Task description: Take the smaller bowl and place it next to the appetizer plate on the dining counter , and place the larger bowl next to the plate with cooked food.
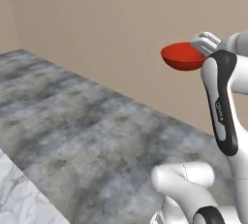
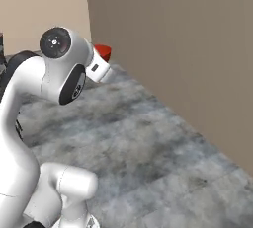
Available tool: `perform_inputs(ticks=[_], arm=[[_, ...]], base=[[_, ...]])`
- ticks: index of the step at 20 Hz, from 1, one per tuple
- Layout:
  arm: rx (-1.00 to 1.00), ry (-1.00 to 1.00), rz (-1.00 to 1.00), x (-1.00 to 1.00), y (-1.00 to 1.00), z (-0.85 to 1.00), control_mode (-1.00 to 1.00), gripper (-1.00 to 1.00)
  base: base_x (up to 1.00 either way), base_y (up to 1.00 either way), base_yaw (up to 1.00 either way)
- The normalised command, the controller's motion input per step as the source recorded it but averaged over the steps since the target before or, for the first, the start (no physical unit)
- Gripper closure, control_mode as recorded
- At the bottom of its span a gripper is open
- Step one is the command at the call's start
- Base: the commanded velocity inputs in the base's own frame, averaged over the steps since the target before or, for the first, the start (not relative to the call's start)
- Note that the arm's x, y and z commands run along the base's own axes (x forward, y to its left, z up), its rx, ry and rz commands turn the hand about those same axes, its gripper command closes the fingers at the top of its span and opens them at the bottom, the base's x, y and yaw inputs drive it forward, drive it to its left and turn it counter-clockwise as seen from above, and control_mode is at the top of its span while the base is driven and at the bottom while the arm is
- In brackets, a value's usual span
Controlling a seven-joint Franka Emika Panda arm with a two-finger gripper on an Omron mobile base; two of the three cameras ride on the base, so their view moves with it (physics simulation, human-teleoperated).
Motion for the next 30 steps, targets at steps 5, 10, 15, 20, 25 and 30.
perform_inputs(ticks=[5, 10, 15, 20, 25, 30], arm=[[0.0, 0.0, 0.0, 0.0, 0.0, 0.0, 1.0, 1.0], [0.0, 0.0, 0.0, 0.0, 0.0, 0.0, 1.0, 1.0], [0.0, 0.0, 0.0, 0.0, 0.0, 0.0, 1.0, 1.0], [0.0, 0.0, 0.0, 0.0, 0.0, 0.0, 1.0, 1.0], [0.0, 0.0, 0.0, 0.0, 0.0, 0.0, 1.0, 1.0], [0.0, 0.0, 0.0, 0.0, 0.0, 0.0, 1.0, 1.0]], base=[[1.0, 0.0, 0.59], [1.0, -0.18, 0.42], [1.0, -0.29, 0.18], [1.0, -0.24, 0.07], [1.0, -0.04, 0.02], [1.0, -0.01, 0.03]])
